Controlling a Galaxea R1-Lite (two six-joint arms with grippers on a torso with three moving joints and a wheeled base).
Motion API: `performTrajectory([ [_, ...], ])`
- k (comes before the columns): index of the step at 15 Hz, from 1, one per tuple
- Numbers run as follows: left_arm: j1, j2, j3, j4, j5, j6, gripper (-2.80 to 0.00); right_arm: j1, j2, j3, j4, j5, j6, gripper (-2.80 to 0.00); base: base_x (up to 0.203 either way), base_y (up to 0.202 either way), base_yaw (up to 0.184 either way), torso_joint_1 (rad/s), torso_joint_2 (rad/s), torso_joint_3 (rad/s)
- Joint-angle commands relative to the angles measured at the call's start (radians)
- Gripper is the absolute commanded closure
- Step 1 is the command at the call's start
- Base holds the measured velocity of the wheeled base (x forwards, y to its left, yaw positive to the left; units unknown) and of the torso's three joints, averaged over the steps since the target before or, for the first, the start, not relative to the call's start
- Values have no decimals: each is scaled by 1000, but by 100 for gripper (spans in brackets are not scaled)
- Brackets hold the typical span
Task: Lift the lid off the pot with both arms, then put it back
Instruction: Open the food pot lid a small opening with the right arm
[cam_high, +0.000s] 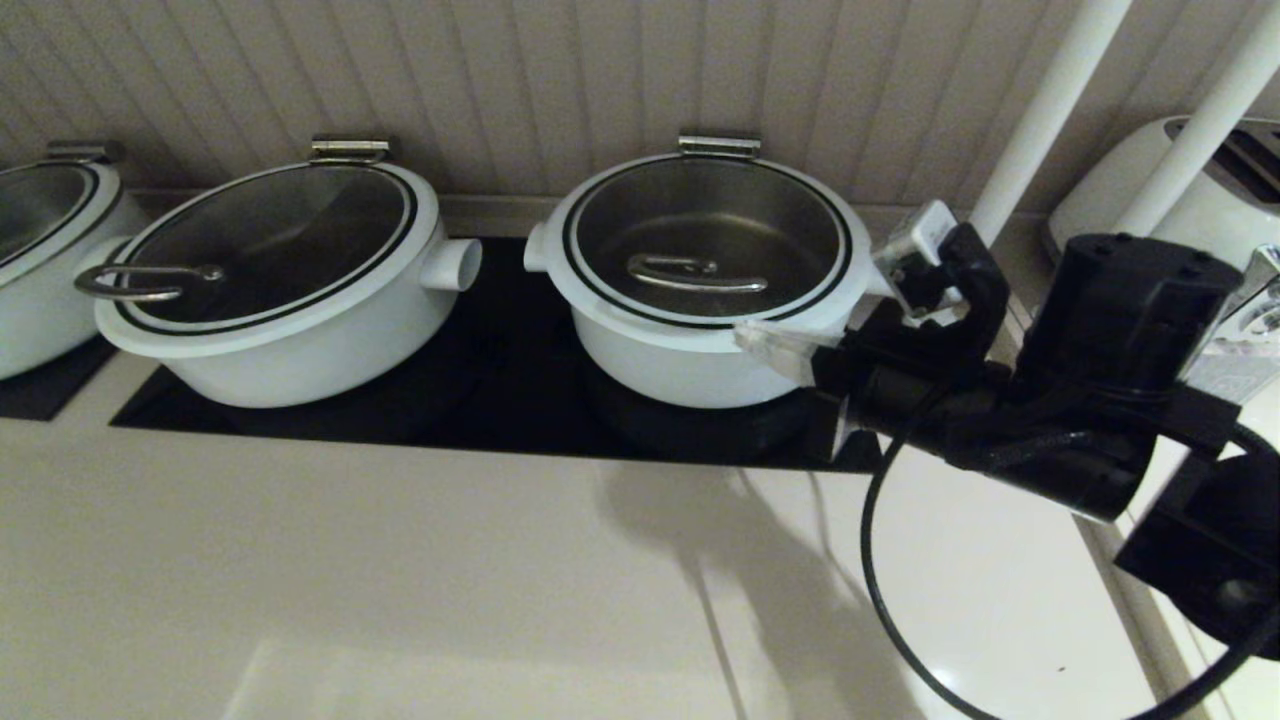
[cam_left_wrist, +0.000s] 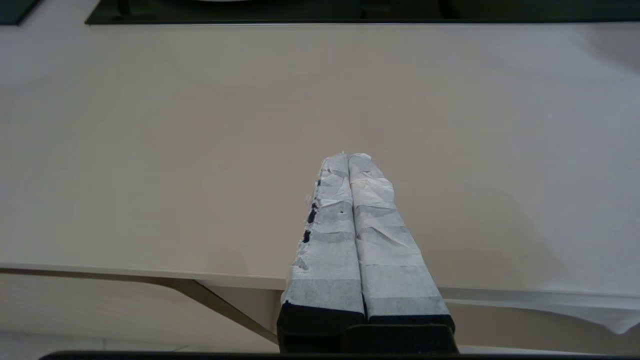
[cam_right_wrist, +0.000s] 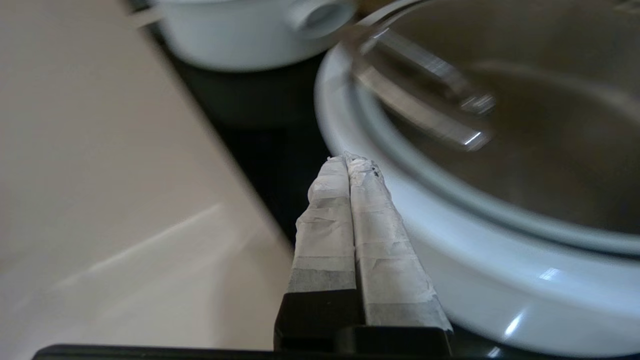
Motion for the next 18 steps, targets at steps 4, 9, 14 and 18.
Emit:
performTrajectory([
  [4,0,0,0,-2,0,-7,0,1,60,-49,-15,-28,0,0,0,0,0,0,0,0],
  [9,0,0,0,-2,1,-7,0,7,109,-93,-22,-47,-2,0,0,0,0,0,0,0],
  [14,0,0,0,-2,1,-15,0,5,155,-170,-31,-82,-2,0,0,0,0,0,0,0],
  [18,0,0,0,-2,1,-15,0,5,161,-187,-31,-83,-2,0,0,0,0,0,0,0],
])
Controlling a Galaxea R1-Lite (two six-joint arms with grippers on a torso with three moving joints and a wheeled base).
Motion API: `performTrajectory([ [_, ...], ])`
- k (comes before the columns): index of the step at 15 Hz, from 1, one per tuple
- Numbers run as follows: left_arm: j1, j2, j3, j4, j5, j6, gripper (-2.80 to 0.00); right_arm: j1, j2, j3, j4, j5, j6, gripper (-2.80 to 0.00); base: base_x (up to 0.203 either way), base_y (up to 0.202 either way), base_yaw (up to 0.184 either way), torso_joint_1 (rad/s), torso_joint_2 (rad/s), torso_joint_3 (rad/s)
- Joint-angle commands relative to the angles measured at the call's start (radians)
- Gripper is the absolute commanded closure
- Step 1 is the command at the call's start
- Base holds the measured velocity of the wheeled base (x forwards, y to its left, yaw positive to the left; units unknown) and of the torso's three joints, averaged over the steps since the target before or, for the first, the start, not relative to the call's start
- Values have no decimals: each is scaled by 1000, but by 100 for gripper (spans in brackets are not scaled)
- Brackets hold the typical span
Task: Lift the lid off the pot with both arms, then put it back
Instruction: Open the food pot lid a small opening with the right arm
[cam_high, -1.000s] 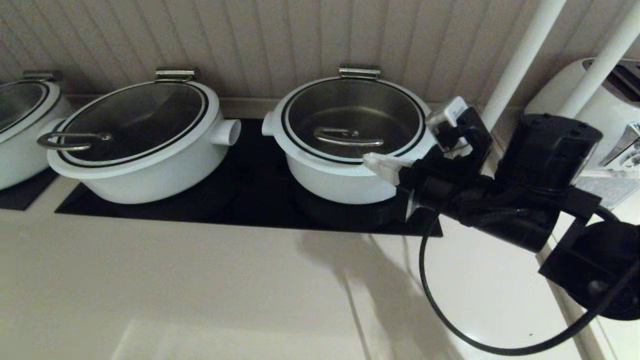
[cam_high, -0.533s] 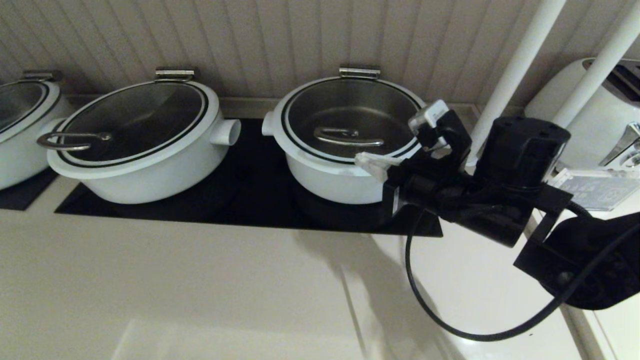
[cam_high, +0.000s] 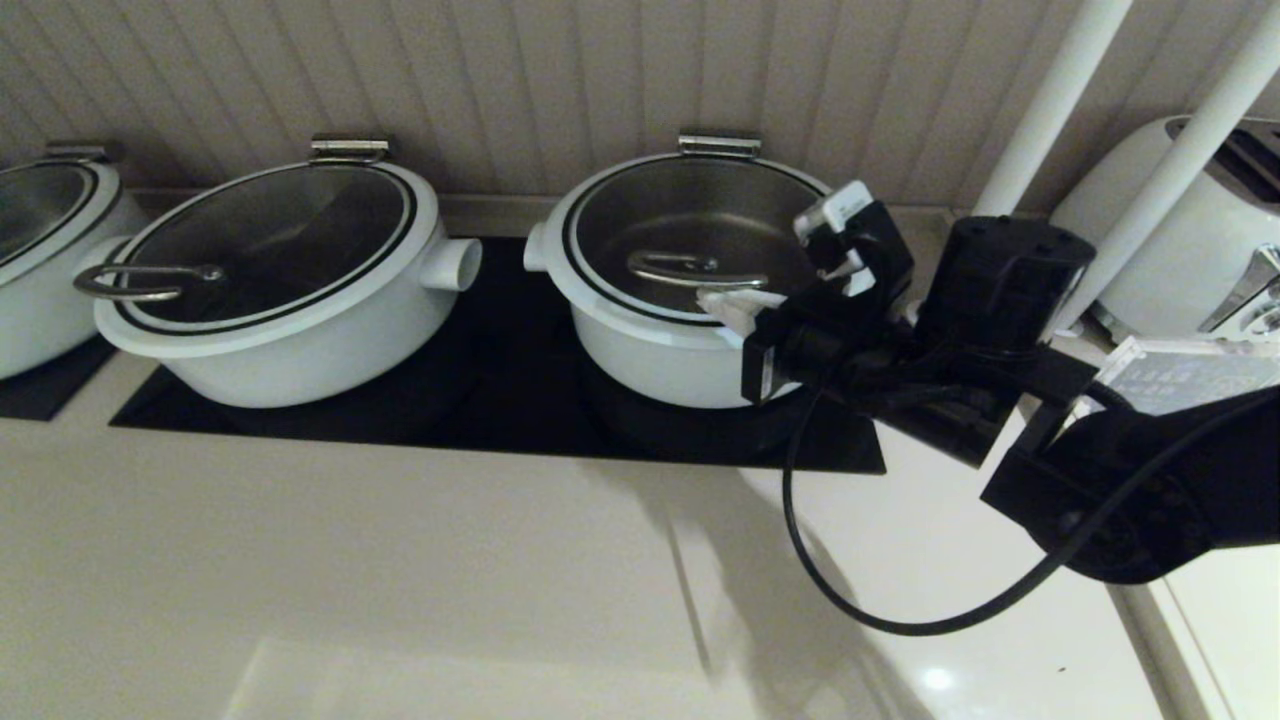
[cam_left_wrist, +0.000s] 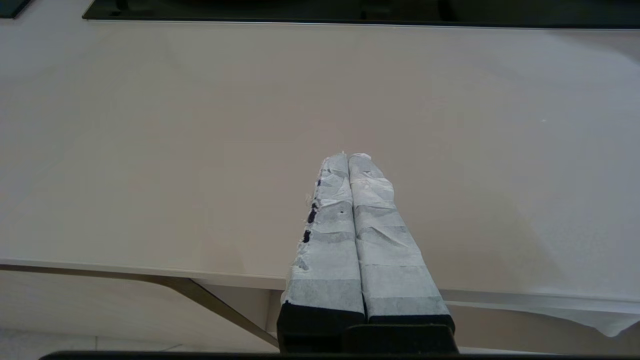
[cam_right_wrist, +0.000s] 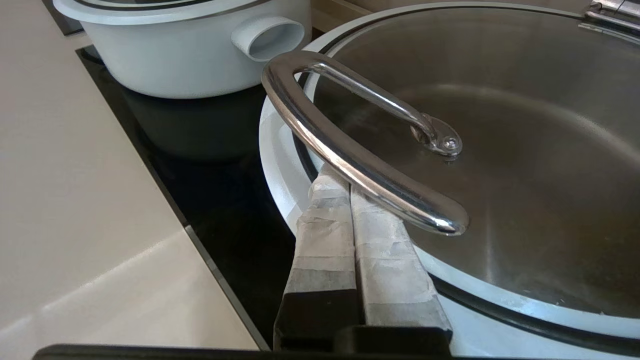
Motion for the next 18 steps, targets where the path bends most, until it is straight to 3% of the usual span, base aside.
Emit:
performTrajectory([
  [1,0,0,0,0,0,2,0,0,2,-3,-6,1,-2,0,0,0,0,0,0,0],
  [5,0,0,0,0,0,0,0,0,11,-24,-8,-14,-2,0,0,0,0,0,0,0],
  [9,0,0,0,-14,-4,63,0,0,11,-43,-12,-33,0,0,0,0,0,0,0,0],
  [12,0,0,-46,-32,-9,72,0,0,9,-41,-29,-34,-2,0,0,0,0,0,0,0],
  [13,0,0,-76,-27,-31,71,0,0,7,-43,-29,-33,-2,0,0,0,0,0,0,0],
  [16,0,20,-163,-23,-181,69,0,-1,4,-44,-31,-33,-2,0,0,0,0,0,0,0],
  [18,0,84,-206,-27,-218,71,0,-1,2,-44,-31,-33,-2,0,0,0,0,0,0,0],
])
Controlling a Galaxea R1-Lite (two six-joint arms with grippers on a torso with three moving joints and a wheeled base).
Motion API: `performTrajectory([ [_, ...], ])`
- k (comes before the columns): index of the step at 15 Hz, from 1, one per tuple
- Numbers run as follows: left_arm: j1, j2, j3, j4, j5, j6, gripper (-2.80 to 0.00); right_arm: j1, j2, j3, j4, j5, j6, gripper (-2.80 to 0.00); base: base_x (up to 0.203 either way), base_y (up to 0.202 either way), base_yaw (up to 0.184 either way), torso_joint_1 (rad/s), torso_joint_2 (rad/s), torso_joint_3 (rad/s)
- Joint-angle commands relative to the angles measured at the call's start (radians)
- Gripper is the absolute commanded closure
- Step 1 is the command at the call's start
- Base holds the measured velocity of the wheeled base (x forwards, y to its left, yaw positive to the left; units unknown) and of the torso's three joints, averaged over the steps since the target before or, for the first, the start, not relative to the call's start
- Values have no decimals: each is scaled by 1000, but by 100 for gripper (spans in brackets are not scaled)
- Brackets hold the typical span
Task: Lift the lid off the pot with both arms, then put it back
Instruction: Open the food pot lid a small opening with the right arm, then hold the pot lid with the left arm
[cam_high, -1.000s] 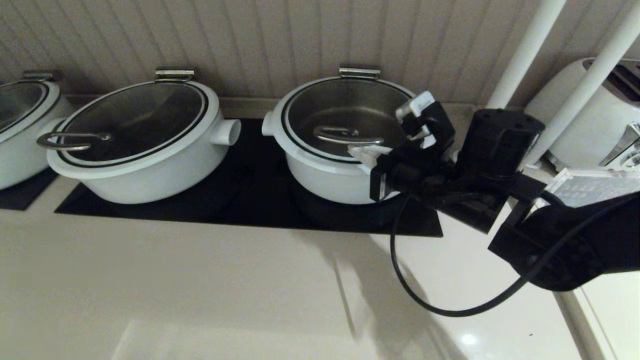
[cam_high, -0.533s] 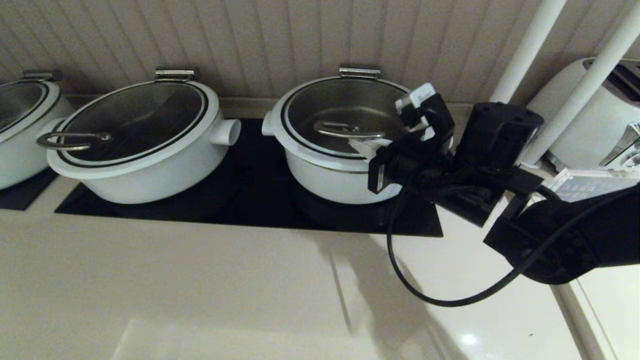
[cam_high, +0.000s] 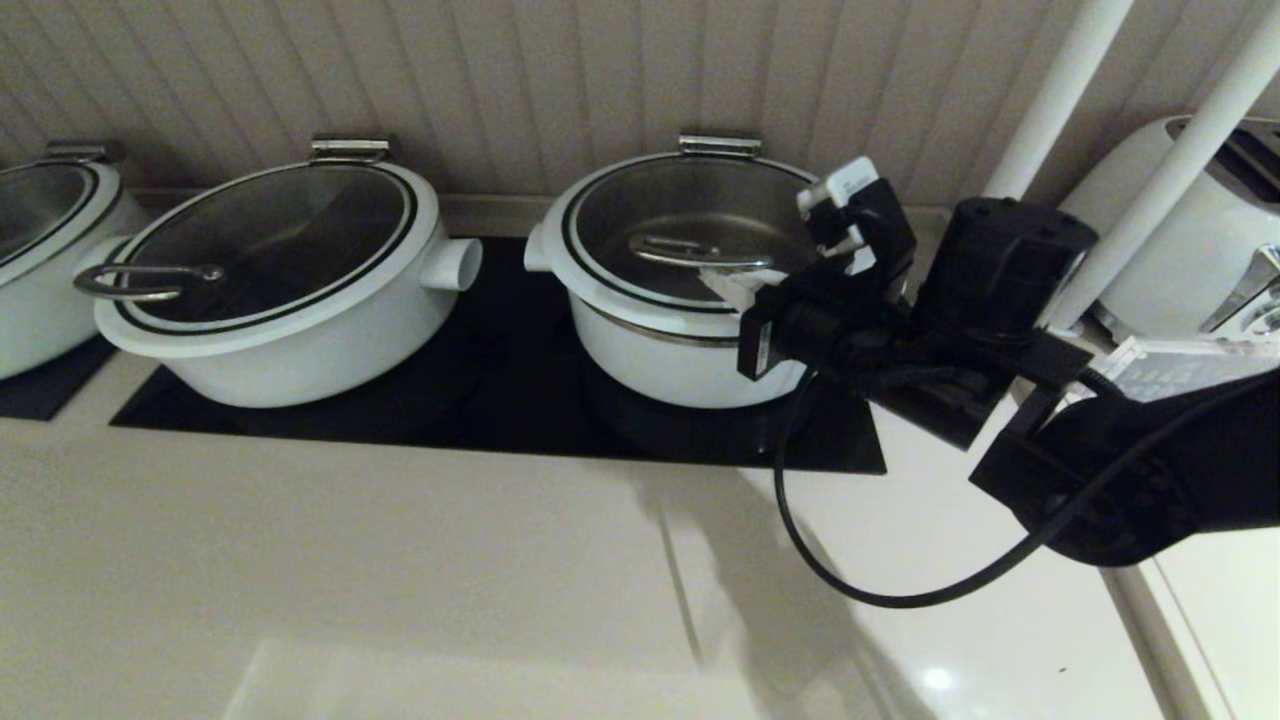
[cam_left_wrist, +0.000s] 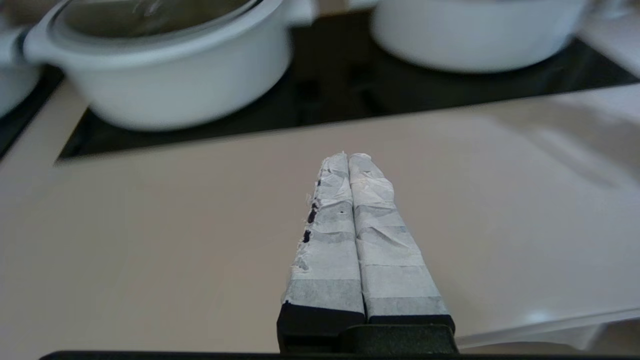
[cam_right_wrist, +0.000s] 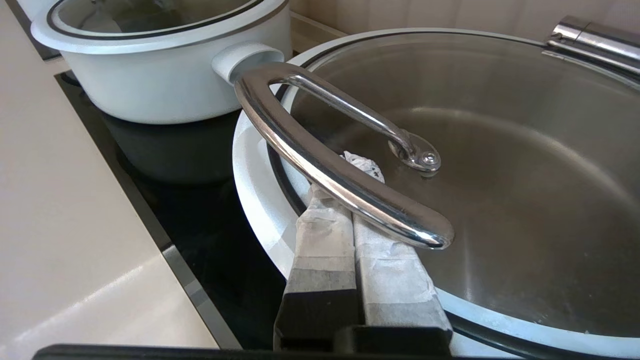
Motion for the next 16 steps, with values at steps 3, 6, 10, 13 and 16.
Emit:
performTrajectory([
  [3,0,181,-135,-6,-68,3,0,1,-7,-3,-8,0,-1,0,0,0,0,0,0,0],
  [6,0,253,-189,-6,-154,3,0,1,-10,-14,-7,1,-1,0,0,0,0,0,0,0],
  [10,0,324,-211,-11,-197,5,0,1,-9,-24,-7,1,-1,0,0,0,0,0,0,0],
  [13,-1,416,-274,-14,-224,5,0,1,-9,-24,-7,1,-1,0,0,0,0,0,0,0],
  [16,-8,516,-345,-14,-266,5,0,1,-8,-26,-7,1,-1,0,0,0,0,0,0,0],
])
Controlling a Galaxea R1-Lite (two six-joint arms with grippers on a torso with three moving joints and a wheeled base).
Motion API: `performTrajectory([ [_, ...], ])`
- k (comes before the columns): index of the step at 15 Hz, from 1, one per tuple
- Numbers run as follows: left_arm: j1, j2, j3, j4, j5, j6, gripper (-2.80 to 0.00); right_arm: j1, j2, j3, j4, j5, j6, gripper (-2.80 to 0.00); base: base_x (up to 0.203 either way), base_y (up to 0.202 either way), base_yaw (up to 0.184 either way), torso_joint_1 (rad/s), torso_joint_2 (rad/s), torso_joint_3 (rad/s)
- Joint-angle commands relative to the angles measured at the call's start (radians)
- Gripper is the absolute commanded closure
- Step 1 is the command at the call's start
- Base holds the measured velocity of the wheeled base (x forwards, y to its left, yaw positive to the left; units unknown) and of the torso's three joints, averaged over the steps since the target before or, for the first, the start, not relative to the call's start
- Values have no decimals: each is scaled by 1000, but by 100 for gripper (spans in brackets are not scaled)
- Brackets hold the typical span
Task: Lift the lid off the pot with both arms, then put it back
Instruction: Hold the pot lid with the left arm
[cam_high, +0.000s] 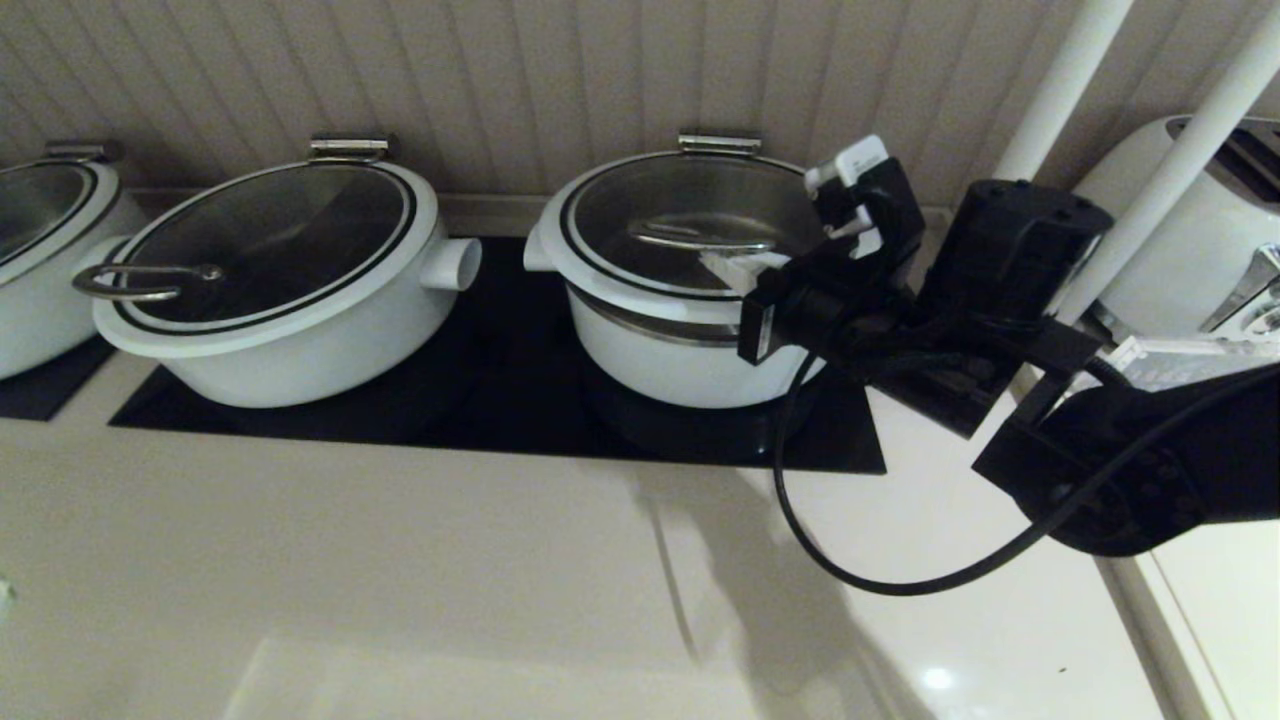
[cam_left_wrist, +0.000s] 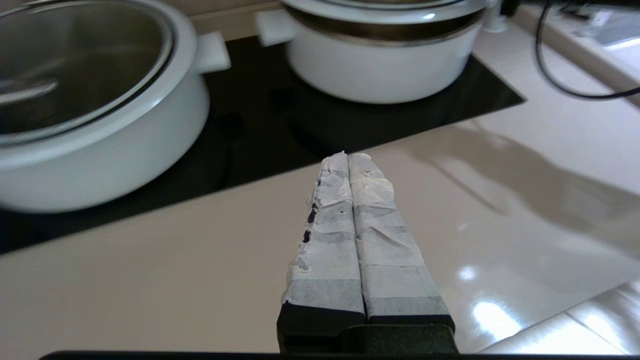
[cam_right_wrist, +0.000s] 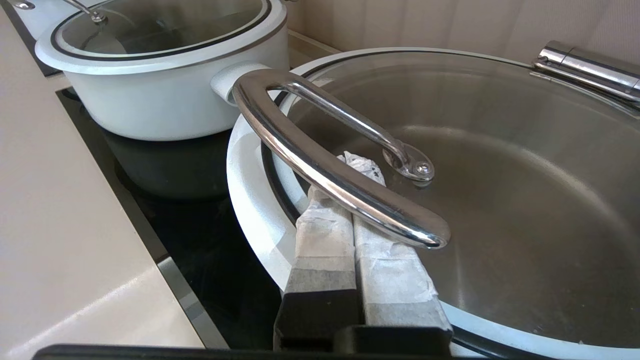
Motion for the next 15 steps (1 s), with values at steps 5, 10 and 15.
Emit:
performTrajectory([
  [5,-61,290,-82,-155,-112,20,0,-1,3,-27,-1,1,0,0,0,0,0,0,0,0],
  [10,-187,437,-98,-239,-111,54,0,-1,26,-96,3,1,-1,0,0,0,0,0,0,0],
  [15,-225,571,-157,-325,-109,51,0,-6,23,-97,1,3,0,0,0,0,0,0,0,0],
])
